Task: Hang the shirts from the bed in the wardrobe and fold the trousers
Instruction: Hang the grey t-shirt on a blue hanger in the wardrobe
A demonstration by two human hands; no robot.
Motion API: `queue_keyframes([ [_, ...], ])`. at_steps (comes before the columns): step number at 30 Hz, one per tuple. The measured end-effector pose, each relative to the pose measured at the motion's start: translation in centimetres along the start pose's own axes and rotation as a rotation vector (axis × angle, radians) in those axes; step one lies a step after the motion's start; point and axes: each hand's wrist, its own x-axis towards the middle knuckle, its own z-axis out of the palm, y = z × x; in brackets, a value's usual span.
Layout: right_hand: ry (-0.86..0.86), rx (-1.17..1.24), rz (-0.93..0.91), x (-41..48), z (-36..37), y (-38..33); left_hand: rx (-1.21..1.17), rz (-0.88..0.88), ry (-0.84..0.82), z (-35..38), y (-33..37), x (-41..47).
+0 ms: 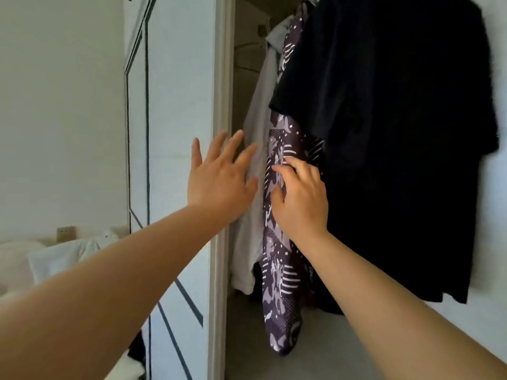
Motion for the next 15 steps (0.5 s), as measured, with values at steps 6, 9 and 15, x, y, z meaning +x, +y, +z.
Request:
queue_keyframes([
  [6,-0.141,0.066,0.016,-6.4,4.7,-7.0,0.043,-0.091,-0.124,0.7,-7.4,-9.8],
  [9,-0.295,0.184,0.055,-9.9,8.1,-12.7,0.047,-0.176,-0.249,0.5,-12.8,-16.2],
  [15,-0.588,0.338,-0.01,-18.3,14.6,-22.6,0.103,-0.375,-0.442,0.5,-20.9,-28.1],
])
